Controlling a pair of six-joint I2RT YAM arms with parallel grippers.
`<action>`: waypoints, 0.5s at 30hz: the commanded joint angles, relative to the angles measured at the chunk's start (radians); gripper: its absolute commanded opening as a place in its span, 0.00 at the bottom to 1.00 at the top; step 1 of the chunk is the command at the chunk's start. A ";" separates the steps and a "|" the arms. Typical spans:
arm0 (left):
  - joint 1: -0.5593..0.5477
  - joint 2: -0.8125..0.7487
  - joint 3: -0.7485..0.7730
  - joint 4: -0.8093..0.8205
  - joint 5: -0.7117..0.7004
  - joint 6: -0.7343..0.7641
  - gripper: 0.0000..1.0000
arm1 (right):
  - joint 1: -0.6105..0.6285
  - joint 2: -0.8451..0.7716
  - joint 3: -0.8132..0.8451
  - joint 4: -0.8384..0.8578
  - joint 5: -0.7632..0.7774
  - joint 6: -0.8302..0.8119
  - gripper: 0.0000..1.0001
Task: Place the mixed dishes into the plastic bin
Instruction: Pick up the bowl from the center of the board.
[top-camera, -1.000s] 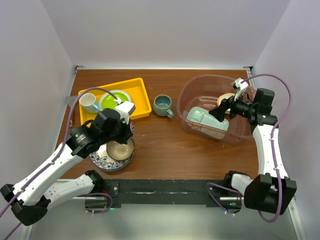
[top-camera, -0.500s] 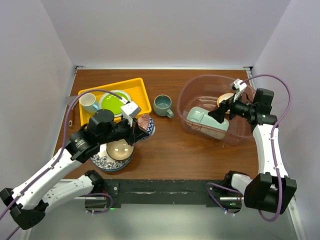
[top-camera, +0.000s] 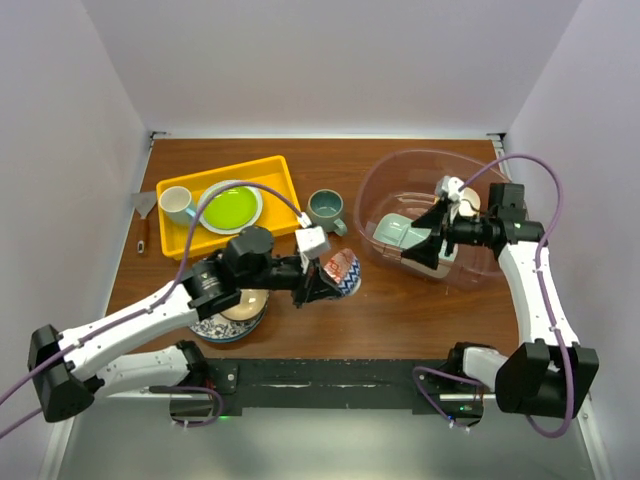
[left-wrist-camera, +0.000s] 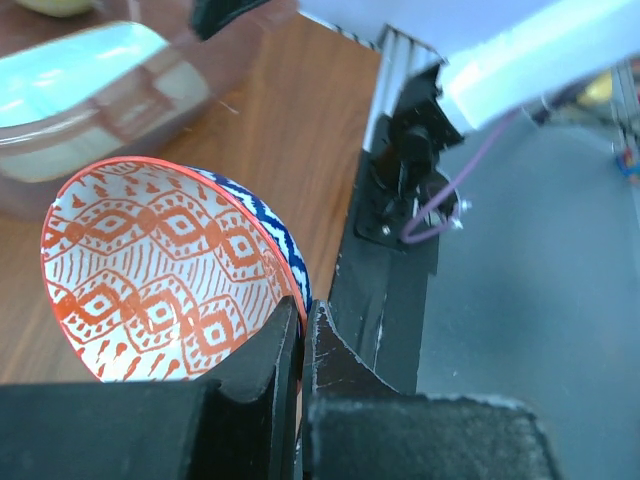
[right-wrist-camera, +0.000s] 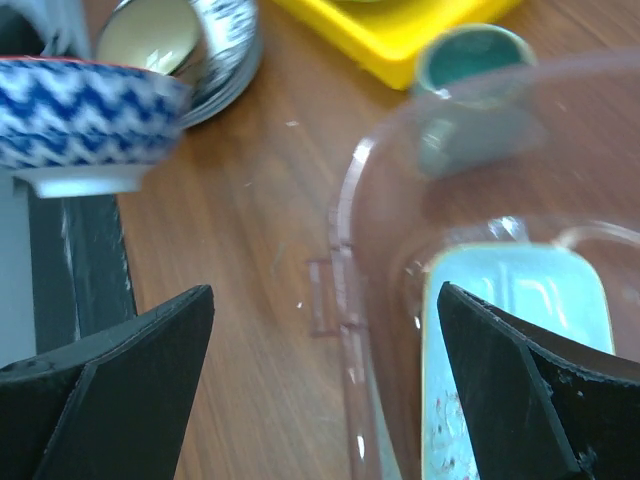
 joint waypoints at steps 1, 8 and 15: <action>-0.048 0.051 0.062 0.045 0.069 0.209 0.00 | 0.085 0.027 0.059 -0.342 -0.109 -0.510 0.98; -0.070 0.092 0.083 -0.167 0.231 0.596 0.00 | 0.218 0.073 0.024 -0.708 -0.137 -1.196 0.98; -0.103 0.178 0.139 -0.323 0.208 0.838 0.00 | 0.427 0.119 0.027 -0.711 -0.076 -1.229 0.98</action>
